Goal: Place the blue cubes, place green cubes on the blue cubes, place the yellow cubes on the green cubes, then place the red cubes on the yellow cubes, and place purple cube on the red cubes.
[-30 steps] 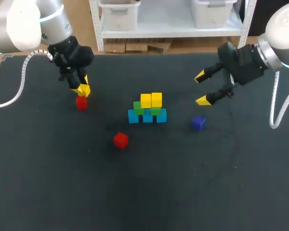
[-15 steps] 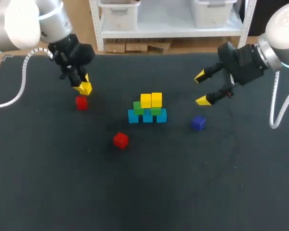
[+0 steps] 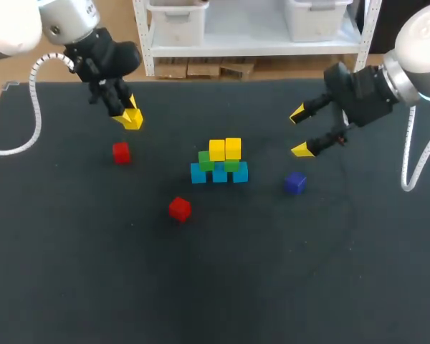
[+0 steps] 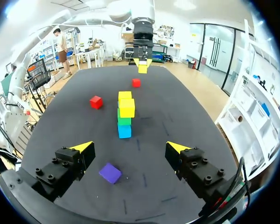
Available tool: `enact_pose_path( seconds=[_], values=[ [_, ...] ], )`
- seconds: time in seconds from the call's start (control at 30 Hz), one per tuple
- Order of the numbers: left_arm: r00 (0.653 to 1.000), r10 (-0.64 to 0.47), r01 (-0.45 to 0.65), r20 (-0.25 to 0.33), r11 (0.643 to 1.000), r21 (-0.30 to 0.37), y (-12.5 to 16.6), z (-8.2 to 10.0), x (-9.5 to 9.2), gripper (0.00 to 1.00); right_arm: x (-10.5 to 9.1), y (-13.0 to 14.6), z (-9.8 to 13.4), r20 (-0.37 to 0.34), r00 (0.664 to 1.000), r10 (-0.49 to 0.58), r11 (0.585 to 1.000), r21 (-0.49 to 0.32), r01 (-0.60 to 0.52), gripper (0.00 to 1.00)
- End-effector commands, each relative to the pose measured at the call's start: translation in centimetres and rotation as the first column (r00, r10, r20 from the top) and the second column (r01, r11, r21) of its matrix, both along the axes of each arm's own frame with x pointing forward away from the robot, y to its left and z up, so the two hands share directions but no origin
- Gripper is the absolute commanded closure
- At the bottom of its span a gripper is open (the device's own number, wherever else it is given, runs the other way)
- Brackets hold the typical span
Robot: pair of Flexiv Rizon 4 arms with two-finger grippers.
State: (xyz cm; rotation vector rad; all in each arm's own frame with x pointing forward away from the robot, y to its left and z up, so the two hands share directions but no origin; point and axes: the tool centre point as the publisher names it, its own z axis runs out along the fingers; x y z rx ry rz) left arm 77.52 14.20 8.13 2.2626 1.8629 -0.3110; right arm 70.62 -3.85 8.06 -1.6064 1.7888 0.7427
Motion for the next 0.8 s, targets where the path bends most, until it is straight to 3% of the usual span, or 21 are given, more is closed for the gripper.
enact_pose_path(
  seconds=[0.03, 0.4, 0.8],
  values=[
    [0.991, 0.049, -0.049, 0.121, 0.999, 0.003, -1.2, 1.4, -4.0, 1.0, 0.1, 0.0, -0.1, 0.0, 1.0, 0.002, 1.0, 0.003, -0.002, 0.0],
    [0.97, 0.196, -0.198, 0.147, 0.98, 0.002, -5.5, 3.4, -8.0, 1.0, 0.1, 0.0, -0.1, 0.0, 1.0, 0.002, 1.0, 0.003, -0.002, 0.0],
    [0.943, 0.292, -0.292, 0.159, 0.956, -0.022, -9.0, 2.8, -9.4, 1.0, 0.1, 0.0, -0.1, 0.0, 1.0, 0.002, 1.0, 0.003, -0.002, 0.0]
  ],
)
